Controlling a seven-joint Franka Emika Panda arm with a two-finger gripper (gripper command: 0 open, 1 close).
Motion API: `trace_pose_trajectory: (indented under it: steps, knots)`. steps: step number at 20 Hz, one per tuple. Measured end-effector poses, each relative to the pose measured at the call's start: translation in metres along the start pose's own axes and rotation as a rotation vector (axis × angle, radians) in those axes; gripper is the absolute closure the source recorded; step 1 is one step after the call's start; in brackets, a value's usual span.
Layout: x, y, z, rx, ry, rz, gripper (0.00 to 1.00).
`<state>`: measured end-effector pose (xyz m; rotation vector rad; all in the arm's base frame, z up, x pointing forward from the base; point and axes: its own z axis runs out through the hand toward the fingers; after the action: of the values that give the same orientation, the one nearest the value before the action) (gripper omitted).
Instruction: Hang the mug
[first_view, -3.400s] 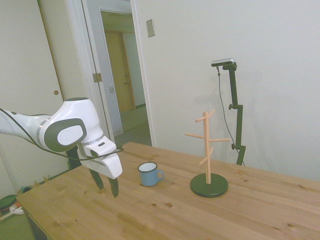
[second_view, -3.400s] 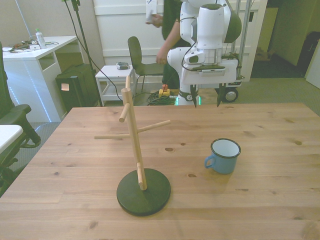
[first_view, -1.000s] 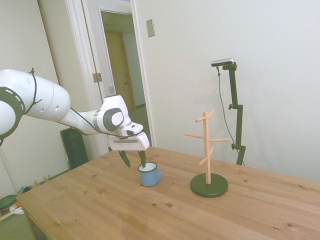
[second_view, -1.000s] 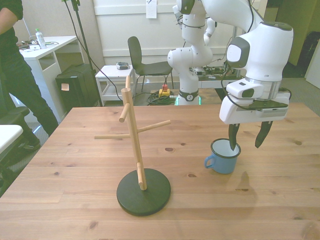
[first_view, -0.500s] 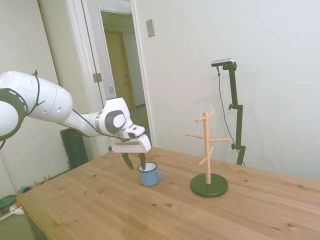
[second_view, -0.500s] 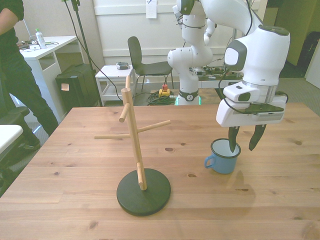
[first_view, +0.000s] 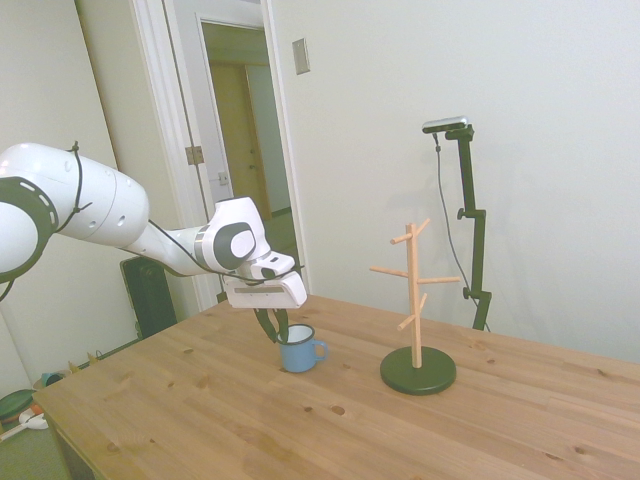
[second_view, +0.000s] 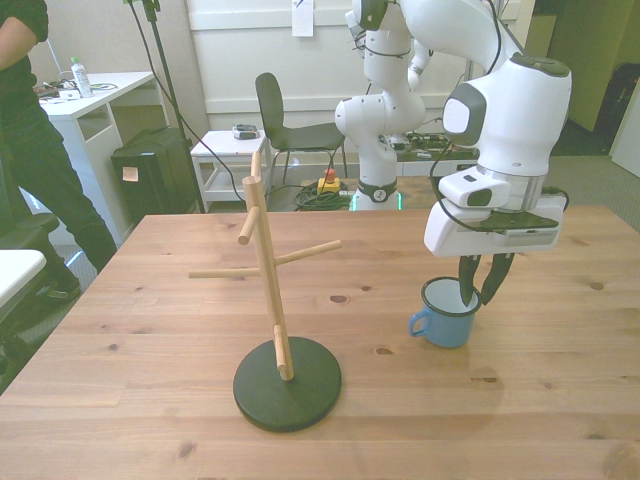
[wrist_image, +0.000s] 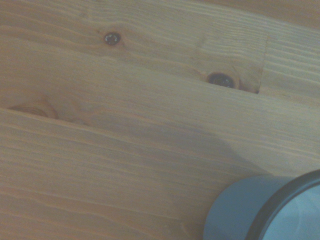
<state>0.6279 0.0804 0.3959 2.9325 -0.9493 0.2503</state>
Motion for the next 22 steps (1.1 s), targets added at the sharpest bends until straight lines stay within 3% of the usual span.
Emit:
trace_pose_trajectory:
  steps: [14,22]
  knots:
    - [0.011,0.013,0.012,-0.052,0.017,-0.026,1.00]
    - [0.017,0.060,-0.025,-0.102,0.050,-0.013,1.00]
